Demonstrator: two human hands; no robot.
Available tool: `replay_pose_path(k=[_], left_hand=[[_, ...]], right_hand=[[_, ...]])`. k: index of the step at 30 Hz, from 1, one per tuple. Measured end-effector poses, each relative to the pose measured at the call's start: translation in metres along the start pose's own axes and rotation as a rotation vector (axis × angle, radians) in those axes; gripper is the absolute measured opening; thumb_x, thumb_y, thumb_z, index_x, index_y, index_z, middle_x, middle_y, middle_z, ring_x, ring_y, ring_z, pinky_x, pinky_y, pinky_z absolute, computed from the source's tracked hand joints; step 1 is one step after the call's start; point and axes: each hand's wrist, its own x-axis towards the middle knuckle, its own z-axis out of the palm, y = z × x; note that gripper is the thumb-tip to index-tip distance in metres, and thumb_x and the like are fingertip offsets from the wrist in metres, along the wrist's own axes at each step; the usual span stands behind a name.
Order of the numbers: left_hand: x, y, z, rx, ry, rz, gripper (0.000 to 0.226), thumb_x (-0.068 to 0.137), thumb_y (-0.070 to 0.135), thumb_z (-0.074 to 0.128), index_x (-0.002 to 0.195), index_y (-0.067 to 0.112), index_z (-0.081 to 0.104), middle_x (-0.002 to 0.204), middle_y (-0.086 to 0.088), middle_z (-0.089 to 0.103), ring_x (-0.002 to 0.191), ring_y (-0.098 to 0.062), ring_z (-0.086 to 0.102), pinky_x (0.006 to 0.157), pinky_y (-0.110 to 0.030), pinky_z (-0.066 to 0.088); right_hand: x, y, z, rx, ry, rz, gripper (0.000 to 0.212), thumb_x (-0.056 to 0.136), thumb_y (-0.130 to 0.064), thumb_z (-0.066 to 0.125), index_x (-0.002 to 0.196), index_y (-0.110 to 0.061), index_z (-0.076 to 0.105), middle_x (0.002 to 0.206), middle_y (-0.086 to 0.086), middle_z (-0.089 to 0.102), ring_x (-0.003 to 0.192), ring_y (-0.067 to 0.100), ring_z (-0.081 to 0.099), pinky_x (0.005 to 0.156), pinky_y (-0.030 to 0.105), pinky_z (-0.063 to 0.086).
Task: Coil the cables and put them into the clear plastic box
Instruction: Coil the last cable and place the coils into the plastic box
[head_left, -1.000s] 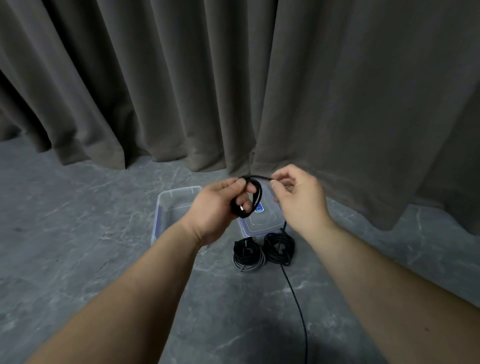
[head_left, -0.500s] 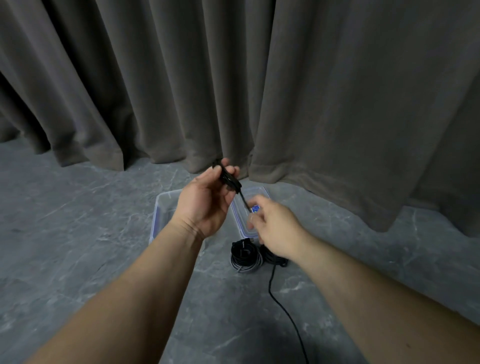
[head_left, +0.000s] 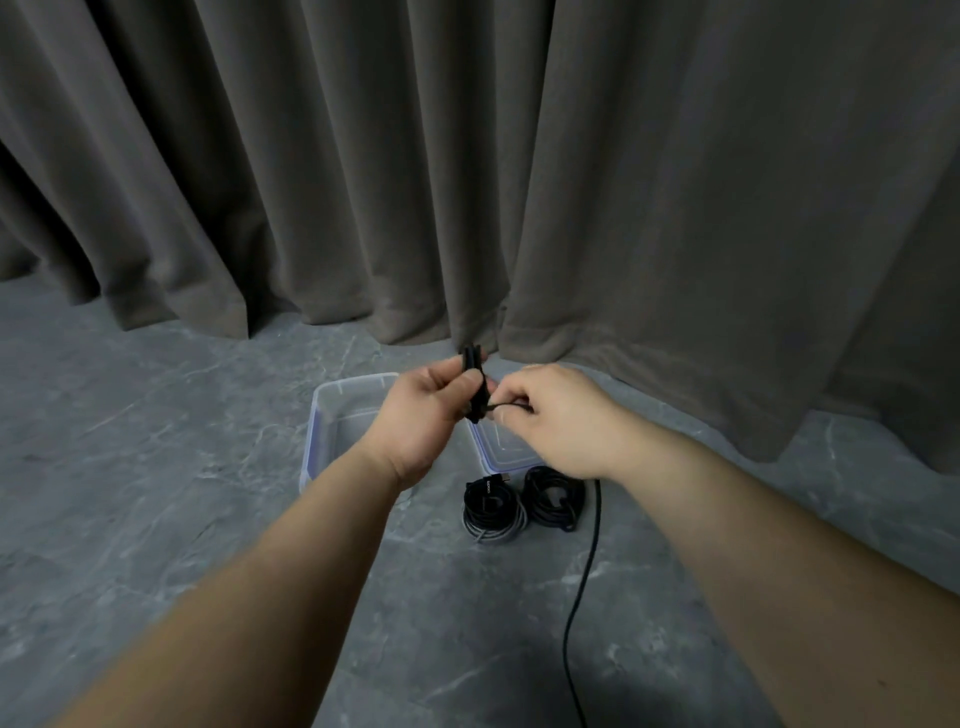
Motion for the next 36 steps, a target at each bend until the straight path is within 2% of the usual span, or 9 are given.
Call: replay_pose_path(k=[2, 5, 8, 12, 18, 22, 27, 33, 36], left_hand=[[-0.001, -0.001, 0.002, 0.059, -0.023, -0.027, 0.023, 0.099, 0.003, 0.047, 0.098, 0.015, 0.067, 0.091, -0.010, 0.067, 0.090, -0.019, 0.059, 0.092, -0.030, 0.048], [-0.001, -0.001, 0.002, 0.144, -0.086, -0.045, 0.025, 0.099, 0.005, 0.047, 0.116, 0.004, 0.066, 0.107, -0.022, 0.069, 0.098, -0.024, 0.058, 0.102, -0.040, 0.045], [-0.003, -0.003, 0.002, 0.202, -0.154, -0.062, 0.026, 0.100, 0.003, 0.043, 0.106, -0.010, 0.065, 0.097, -0.021, 0.066, 0.094, -0.026, 0.056, 0.094, -0.039, 0.042], [-0.005, -0.013, -0.002, 0.270, -0.163, -0.120, 0.026, 0.100, 0.003, 0.043, 0.101, -0.005, 0.067, 0.087, -0.013, 0.066, 0.089, -0.025, 0.053, 0.085, -0.035, 0.040], [-0.006, -0.015, 0.006, 0.318, -0.197, -0.079, 0.017, 0.099, 0.014, 0.053, 0.109, 0.013, 0.067, 0.082, -0.003, 0.066, 0.080, -0.010, 0.059, 0.078, -0.023, 0.045], [-0.002, -0.012, 0.011, 0.105, -0.187, -0.068, 0.023, 0.101, 0.009, 0.044, 0.096, 0.009, 0.066, 0.064, 0.002, 0.053, 0.070, -0.010, 0.057, 0.071, -0.021, 0.042], [-0.002, -0.004, 0.015, -0.196, -0.243, -0.133, 0.028, 0.102, 0.010, 0.037, 0.087, 0.004, 0.060, 0.057, 0.002, 0.048, 0.062, -0.013, 0.053, 0.066, -0.022, 0.043], [0.000, 0.004, 0.018, -0.559, -0.161, -0.219, 0.026, 0.100, 0.015, 0.037, 0.086, 0.006, 0.058, 0.055, 0.002, 0.047, 0.058, -0.011, 0.054, 0.064, -0.024, 0.051], [0.006, 0.008, 0.012, -0.790, -0.046, -0.233, 0.025, 0.095, 0.017, 0.044, 0.085, 0.006, 0.064, 0.056, 0.004, 0.052, 0.059, -0.009, 0.060, 0.066, -0.023, 0.055]], right_hand=[[0.000, 0.004, -0.005, 0.019, 0.026, 0.034, 0.013, 0.090, -0.023, 0.061, 0.078, -0.022, 0.066, 0.065, -0.011, 0.054, 0.059, 0.003, 0.045, 0.058, 0.024, 0.032], [0.002, 0.009, -0.006, 0.189, 0.103, 0.104, 0.017, 0.082, -0.020, 0.071, 0.066, -0.020, 0.066, 0.056, -0.011, 0.057, 0.052, 0.001, 0.046, 0.050, 0.016, 0.032], [0.001, 0.011, -0.006, 0.349, 0.067, 0.157, 0.014, 0.080, -0.013, 0.070, 0.066, -0.014, 0.072, 0.046, -0.014, 0.055, 0.044, -0.002, 0.045, 0.049, 0.012, 0.030], [-0.001, 0.017, -0.009, 0.413, -0.148, 0.193, 0.022, 0.090, -0.008, 0.058, 0.073, -0.020, 0.067, 0.044, -0.017, 0.053, 0.045, -0.005, 0.045, 0.053, 0.015, 0.032], [0.007, 0.028, 0.004, 0.531, 0.219, 0.157, 0.020, 0.082, -0.006, 0.069, 0.070, -0.021, 0.066, 0.066, -0.004, 0.065, 0.063, 0.006, 0.055, 0.068, 0.024, 0.045], [0.007, 0.036, 0.008, 0.750, 0.417, 0.223, 0.021, 0.078, -0.007, 0.074, 0.067, -0.017, 0.060, 0.062, -0.002, 0.056, 0.055, 0.006, 0.048, 0.054, 0.020, 0.040], [0.006, 0.043, 0.012, 0.956, 0.471, 0.285, 0.018, 0.085, -0.005, 0.067, 0.071, -0.011, 0.059, 0.054, -0.004, 0.054, 0.048, 0.004, 0.048, 0.047, 0.017, 0.041], [0.010, 0.042, 0.031, 0.626, 0.572, 0.183, 0.026, 0.092, -0.021, 0.061, 0.067, -0.023, 0.052, 0.054, -0.010, 0.055, 0.048, 0.004, 0.046, 0.056, 0.027, 0.037], [0.008, 0.042, 0.040, 0.443, 0.434, 0.115, 0.018, 0.094, -0.015, 0.053, 0.089, -0.030, 0.060, 0.067, -0.004, 0.062, 0.053, 0.009, 0.049, 0.057, 0.026, 0.040]])
